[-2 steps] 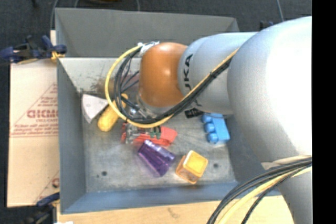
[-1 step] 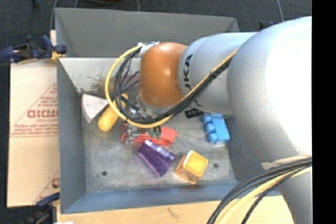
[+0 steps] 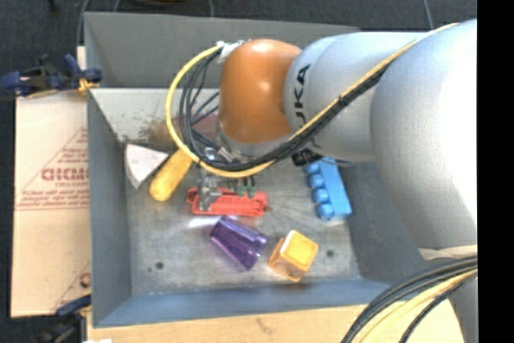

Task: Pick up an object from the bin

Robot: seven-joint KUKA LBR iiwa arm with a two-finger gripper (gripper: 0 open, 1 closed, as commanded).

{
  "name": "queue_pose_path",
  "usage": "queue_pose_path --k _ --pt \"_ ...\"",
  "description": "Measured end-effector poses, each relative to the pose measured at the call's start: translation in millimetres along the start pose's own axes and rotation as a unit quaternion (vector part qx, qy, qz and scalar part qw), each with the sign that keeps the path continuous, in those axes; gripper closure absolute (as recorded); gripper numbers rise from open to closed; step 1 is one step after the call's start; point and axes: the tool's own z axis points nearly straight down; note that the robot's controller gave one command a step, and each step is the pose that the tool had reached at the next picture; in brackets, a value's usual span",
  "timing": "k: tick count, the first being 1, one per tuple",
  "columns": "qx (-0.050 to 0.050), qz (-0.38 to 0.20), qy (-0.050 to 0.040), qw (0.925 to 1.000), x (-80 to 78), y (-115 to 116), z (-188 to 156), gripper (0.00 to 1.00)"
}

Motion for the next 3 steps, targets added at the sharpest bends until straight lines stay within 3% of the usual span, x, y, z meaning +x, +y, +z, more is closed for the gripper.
queue_pose_path --k 1,2,3 --pt "-0.001 0.000 -0.0056 1.0000 8.8 1.1 -24.4 1.00" --pt "0.000 0.038 -0.0013 0.9993 7.0 -6.7 -36.2 1.00" --pt "0.001 0.011 -0.0031 0.9999 -7.6 -3.8 -53.4 1.00"
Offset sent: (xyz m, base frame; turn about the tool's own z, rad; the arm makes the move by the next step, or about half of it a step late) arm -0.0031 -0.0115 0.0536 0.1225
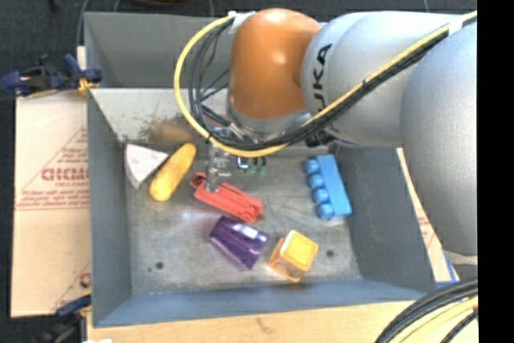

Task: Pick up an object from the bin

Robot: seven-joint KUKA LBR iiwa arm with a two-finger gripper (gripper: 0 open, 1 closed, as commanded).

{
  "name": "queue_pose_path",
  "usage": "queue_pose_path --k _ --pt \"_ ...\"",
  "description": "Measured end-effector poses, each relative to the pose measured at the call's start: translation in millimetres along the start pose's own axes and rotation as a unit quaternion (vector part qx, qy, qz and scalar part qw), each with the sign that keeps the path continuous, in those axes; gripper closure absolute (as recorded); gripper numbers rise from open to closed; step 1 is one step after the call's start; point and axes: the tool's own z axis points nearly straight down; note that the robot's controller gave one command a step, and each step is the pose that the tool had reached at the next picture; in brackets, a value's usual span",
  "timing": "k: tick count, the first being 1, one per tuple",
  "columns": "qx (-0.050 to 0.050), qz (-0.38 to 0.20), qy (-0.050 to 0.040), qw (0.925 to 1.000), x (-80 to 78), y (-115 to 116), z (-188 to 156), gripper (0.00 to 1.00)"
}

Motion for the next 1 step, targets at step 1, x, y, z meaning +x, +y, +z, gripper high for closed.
queue_pose_path --k 1 --pt "-0.001 -0.013 0.0014 0.9999 3.4 -7.3 -36.7 1.00"
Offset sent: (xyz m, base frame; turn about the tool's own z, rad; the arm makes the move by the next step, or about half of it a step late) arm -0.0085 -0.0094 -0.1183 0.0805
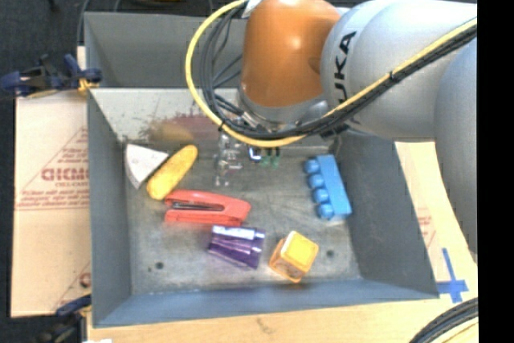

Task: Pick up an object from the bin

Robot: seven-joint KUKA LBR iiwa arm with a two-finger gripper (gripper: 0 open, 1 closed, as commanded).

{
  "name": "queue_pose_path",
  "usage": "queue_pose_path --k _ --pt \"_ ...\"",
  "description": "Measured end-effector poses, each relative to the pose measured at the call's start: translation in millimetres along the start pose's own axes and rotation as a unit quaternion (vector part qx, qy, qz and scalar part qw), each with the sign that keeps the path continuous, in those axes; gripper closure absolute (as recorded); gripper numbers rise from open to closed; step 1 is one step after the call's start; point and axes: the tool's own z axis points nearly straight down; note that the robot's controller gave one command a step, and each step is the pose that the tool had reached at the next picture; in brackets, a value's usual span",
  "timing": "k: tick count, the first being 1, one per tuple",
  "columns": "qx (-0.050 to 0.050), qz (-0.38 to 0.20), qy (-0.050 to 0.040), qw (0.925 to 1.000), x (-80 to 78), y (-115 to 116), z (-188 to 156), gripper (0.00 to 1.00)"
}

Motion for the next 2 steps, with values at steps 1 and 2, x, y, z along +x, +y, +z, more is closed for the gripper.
queue_pose_path --k 1,2 --pt "0.000 0.048 -0.0039 0.9989 1.3 -3.2 115.6 0.00" --pt "-0.001 0.052 -0.0056 0.9986 0.1 -3.1 149.4 1.00"
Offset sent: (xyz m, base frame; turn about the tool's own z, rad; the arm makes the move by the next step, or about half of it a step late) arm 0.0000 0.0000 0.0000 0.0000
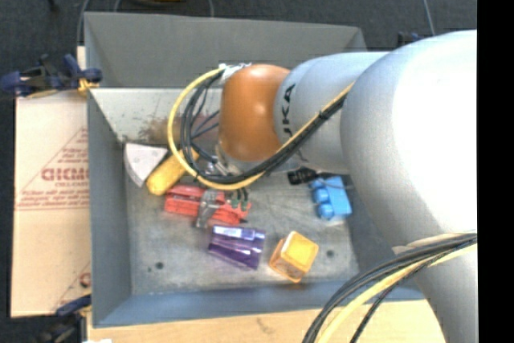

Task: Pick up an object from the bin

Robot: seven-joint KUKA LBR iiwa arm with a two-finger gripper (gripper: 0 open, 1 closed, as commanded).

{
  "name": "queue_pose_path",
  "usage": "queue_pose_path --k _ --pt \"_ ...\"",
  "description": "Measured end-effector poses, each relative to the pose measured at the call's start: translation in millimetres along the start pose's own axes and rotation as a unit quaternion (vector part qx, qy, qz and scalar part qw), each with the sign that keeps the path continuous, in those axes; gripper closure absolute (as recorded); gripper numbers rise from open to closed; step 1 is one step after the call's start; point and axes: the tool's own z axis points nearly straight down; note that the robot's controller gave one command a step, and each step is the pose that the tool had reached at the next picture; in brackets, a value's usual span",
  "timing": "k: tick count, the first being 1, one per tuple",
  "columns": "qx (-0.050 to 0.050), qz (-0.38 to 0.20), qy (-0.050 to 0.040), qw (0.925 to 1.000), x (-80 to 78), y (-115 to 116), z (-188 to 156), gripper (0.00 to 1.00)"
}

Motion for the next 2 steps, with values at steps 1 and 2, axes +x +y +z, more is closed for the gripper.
queue_pose_path --k 1,2 --pt "0.000 0.000 0.0001 1.0000 0.0 0.0 0.0 1.00" --pt "0.001 0.015 0.0038 0.9999 2.3 -0.3 -199.5 1.00"
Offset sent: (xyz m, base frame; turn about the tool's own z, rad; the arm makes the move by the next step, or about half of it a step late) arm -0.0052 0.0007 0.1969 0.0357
